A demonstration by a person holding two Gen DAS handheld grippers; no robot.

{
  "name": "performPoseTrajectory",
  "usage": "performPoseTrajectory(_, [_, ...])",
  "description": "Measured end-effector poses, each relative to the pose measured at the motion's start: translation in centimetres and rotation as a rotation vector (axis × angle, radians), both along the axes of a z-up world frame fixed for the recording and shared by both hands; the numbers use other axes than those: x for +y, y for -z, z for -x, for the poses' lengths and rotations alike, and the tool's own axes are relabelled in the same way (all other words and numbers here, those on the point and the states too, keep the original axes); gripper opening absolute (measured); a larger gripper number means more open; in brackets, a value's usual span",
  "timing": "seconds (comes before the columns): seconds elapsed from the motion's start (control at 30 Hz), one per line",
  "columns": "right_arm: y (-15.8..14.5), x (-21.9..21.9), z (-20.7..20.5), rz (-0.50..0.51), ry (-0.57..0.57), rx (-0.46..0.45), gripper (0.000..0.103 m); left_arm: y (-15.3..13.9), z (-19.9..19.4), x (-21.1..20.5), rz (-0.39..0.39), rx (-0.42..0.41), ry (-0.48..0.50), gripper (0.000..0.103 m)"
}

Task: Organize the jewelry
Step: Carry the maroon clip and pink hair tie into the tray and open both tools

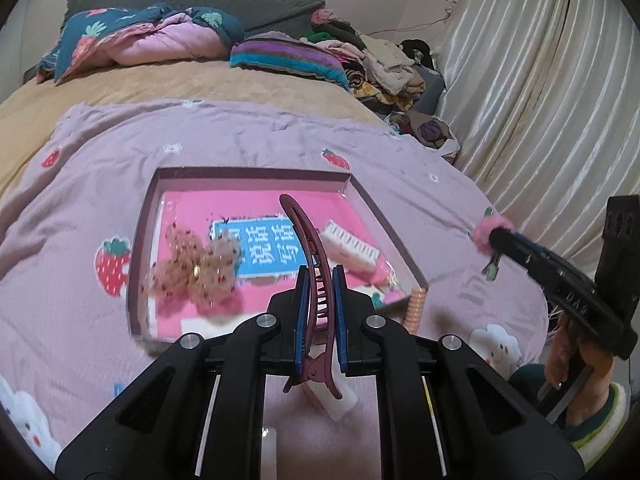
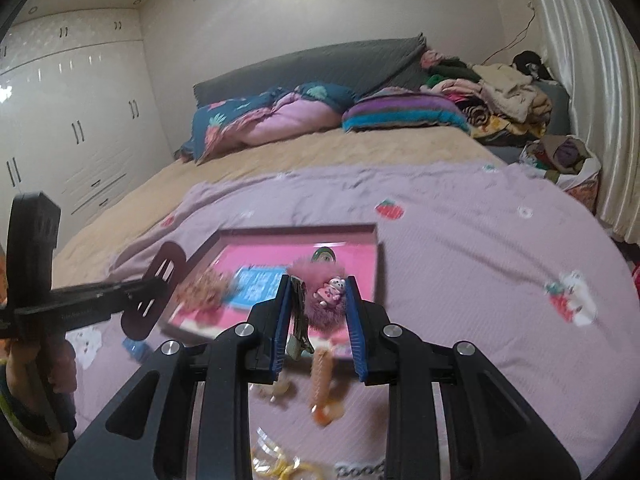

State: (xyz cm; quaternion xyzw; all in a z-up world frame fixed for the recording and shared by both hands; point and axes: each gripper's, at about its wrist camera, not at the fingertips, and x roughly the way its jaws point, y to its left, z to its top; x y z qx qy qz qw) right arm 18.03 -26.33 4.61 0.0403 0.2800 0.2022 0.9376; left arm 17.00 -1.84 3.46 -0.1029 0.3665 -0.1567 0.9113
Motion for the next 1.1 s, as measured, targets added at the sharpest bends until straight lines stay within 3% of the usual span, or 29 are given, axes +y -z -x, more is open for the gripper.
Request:
performPoseTrajectory(0.2, [-0.6,-0.6,-2.7,-0.010,0.055,0.000,0.025,0.8,-2.3,0.1,0.009,0.020,0.001,0.005])
performPoseTrajectory(0.57, [1.2,1.9,-7.5,-0.007,0.080,0.069,0.025,4.3,-5.1,0.0,0.014,0.077,0.005,0.005])
performPoseTrajectory(1.1, [5.9,3.8,-8.9,0.093,0.060,0.131,0.025,5.8,-5.5,0.7,-0.020,0.083,-0.027,0.005])
